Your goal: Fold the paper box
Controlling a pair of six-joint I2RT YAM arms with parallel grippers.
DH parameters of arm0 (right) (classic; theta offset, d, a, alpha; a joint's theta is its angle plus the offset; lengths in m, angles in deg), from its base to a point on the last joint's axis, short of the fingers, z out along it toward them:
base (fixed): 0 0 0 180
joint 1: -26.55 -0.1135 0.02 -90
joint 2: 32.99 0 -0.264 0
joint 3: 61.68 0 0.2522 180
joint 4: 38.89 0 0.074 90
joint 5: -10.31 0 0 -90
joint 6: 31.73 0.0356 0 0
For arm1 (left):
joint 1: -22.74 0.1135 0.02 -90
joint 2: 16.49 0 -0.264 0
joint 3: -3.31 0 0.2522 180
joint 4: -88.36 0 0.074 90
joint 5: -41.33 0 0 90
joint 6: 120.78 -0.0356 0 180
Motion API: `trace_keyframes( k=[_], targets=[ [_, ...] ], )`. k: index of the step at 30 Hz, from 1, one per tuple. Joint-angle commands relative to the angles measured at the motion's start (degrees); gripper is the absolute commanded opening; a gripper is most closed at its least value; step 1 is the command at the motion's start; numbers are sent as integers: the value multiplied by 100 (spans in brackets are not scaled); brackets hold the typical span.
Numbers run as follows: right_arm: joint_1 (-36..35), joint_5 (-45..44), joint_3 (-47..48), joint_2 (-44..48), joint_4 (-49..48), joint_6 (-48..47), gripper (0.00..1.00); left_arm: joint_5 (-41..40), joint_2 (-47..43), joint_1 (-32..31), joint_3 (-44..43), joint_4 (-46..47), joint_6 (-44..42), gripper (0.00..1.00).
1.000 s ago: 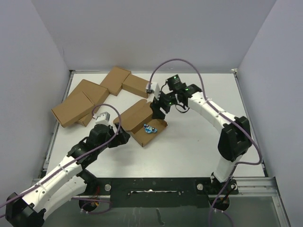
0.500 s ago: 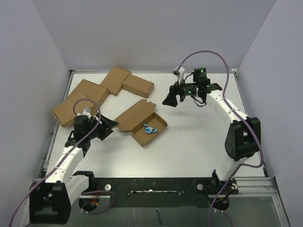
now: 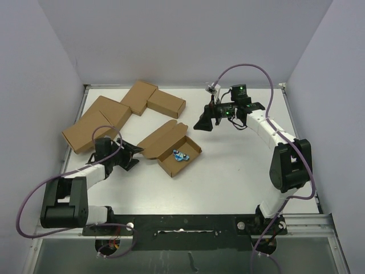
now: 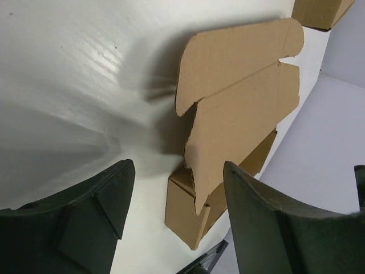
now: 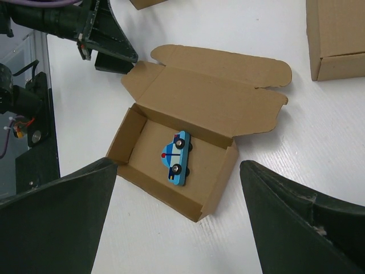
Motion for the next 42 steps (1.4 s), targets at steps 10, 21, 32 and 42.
trace_keyframes(
  k=[10, 21, 32, 42],
  targets=[
    [115, 273, 11, 35, -239, 51, 93, 348, 712, -73, -87, 1557, 622, 42],
    [188, 311, 11, -4, -223, 72, 93, 321, 856, -142, -56, 1620, 610, 21],
    [257, -18, 126, -142, 133, -279, 93, 550, 653, -206, -537, 950, -458, 0],
    [442, -354, 426, -483, 983, -764, 84, 358, -29, -606, -1310, -167, -2288, 0]
  ],
)
